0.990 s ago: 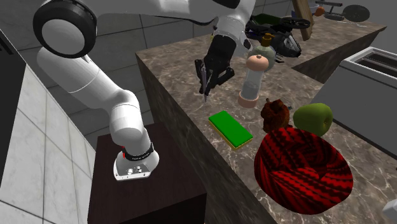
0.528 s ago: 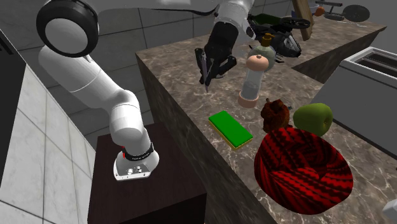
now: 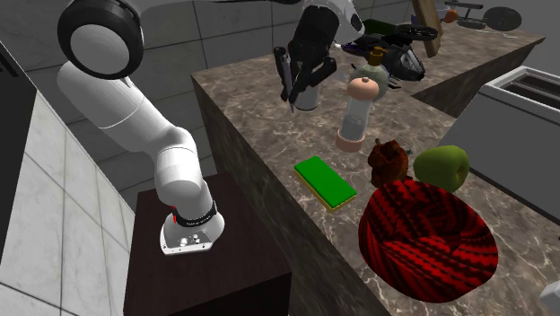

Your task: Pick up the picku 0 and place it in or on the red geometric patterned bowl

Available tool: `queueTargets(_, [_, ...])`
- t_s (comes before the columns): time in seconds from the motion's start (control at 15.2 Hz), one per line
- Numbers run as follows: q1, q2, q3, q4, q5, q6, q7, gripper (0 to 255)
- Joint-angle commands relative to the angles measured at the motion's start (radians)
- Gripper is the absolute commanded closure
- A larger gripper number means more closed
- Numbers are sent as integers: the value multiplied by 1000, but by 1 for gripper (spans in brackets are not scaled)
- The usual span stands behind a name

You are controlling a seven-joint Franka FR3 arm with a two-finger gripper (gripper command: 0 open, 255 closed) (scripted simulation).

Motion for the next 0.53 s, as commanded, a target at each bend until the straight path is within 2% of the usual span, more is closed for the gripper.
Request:
queueTargets(0.0, [0, 12, 3, 38, -13, -22, -19, 255])
queueTargets(0.26, [-1, 28, 8, 95, -35, -57, -51, 255])
queueTargets(0.46, [-25, 67, -41, 119, -84, 2, -111, 255])
